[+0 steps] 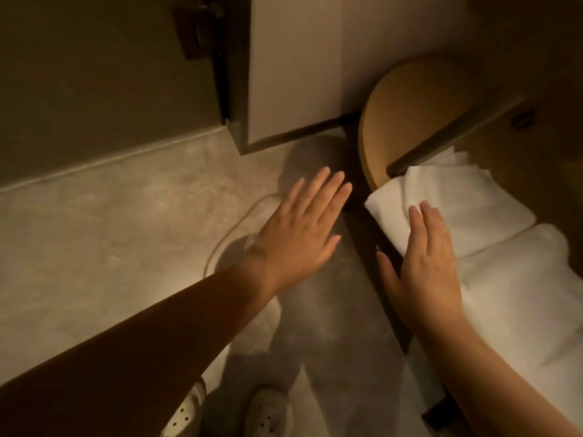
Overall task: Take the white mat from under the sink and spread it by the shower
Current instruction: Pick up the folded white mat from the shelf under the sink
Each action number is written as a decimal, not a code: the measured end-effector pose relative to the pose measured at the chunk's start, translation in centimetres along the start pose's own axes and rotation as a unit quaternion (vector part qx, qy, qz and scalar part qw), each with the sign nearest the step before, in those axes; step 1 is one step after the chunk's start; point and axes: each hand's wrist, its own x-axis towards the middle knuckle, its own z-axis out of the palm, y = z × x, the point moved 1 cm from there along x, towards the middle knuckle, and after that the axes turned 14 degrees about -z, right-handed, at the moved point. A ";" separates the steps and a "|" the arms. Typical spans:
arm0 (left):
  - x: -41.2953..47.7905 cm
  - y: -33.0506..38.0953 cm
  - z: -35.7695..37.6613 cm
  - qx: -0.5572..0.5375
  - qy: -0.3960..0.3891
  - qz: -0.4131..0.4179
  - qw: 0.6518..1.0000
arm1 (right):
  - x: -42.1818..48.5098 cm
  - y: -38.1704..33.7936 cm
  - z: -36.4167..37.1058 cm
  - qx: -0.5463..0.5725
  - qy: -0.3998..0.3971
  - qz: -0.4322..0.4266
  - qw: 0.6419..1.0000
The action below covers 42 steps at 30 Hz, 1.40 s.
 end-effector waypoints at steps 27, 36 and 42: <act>9.8 11.0 14.8 -0.019 -0.020 0.196 0.980 | -1.0 9.3 9.8 -0.003 0.099 0.069 0.993; 7.2 8.9 9.9 -0.111 -0.069 0.179 0.975 | -2.4 7.1 5.2 0.062 0.112 0.028 0.991; 3.4 4.5 2.3 -0.083 -0.098 0.169 0.977 | -4.1 0.9 -1.9 0.118 0.105 -0.001 0.987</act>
